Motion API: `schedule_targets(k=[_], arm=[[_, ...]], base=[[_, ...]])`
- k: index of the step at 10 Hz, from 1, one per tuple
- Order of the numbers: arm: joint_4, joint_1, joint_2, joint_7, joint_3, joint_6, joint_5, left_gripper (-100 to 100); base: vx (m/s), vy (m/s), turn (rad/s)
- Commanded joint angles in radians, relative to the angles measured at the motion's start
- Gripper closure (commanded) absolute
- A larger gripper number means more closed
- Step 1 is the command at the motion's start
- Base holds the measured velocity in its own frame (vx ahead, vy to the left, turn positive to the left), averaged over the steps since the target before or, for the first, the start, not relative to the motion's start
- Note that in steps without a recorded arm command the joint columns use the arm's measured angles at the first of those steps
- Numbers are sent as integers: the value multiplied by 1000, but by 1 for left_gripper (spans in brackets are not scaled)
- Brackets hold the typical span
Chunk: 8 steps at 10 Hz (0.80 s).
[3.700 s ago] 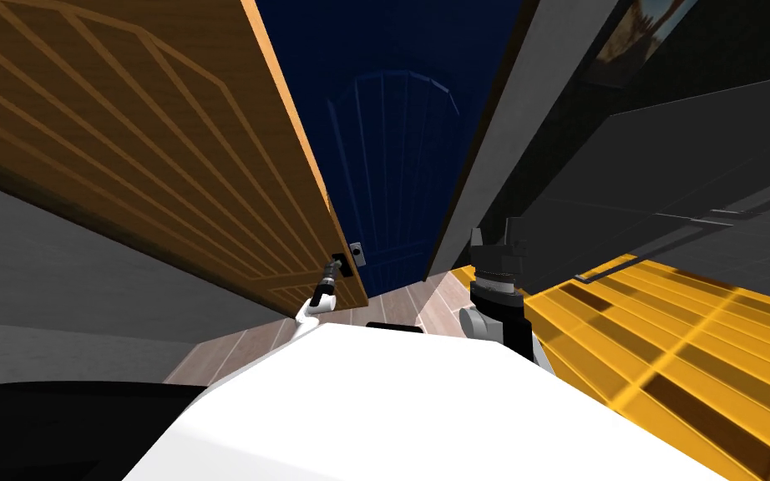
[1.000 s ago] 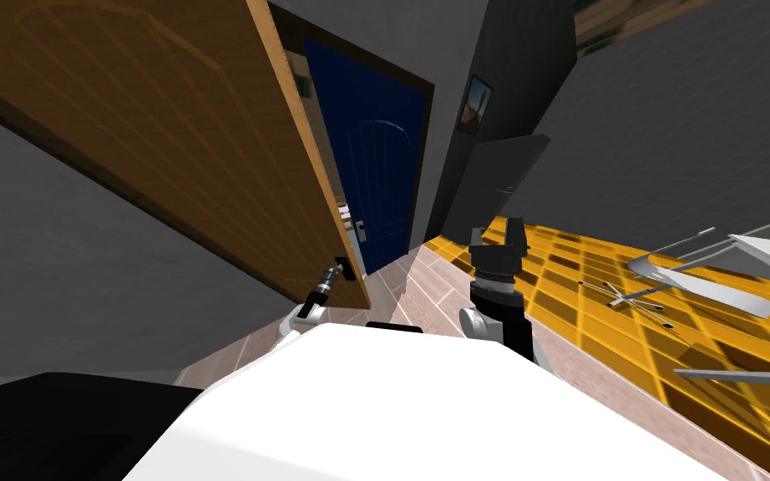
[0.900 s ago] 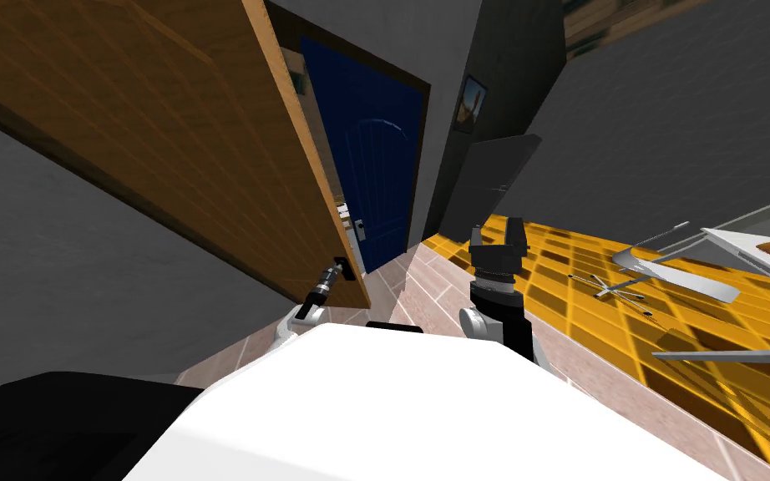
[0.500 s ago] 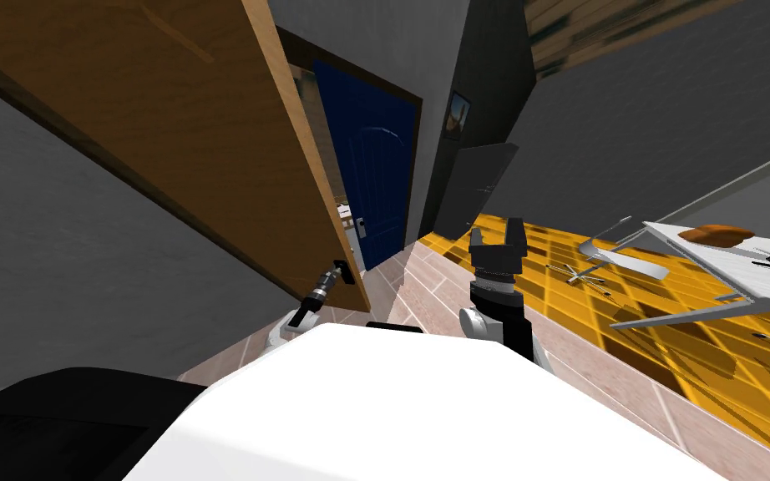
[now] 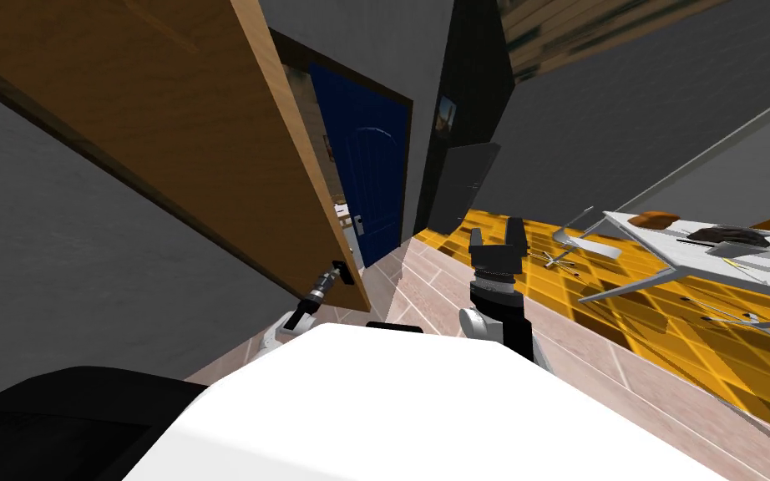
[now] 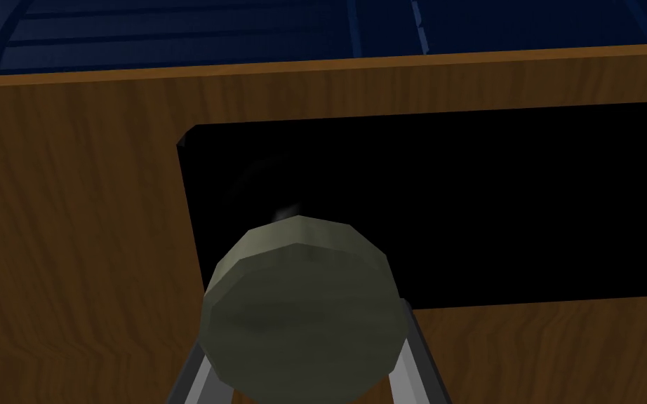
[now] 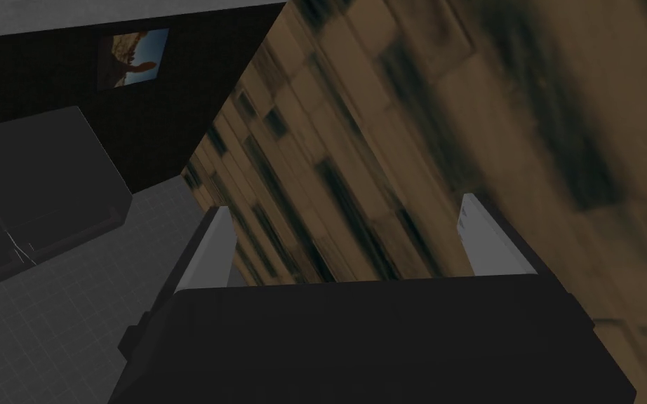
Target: Pull the door open
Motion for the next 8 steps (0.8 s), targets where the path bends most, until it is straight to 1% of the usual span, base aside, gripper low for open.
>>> schedule_targets(k=[1, 5, 7, 8], arm=[[3, 10, 10, 11, -21, -21, -3, 100], [8, 23, 47, 39, -47, -67, -4, 100], [10, 29, 64, 51, -59, -88, -4, 100], [16, 23, 63, 46, -45, -76, -2, 100]], base=[[-196, 65, -105], [-204, 92, -134], [-192, 93, -106], [-84, 51, -19]])
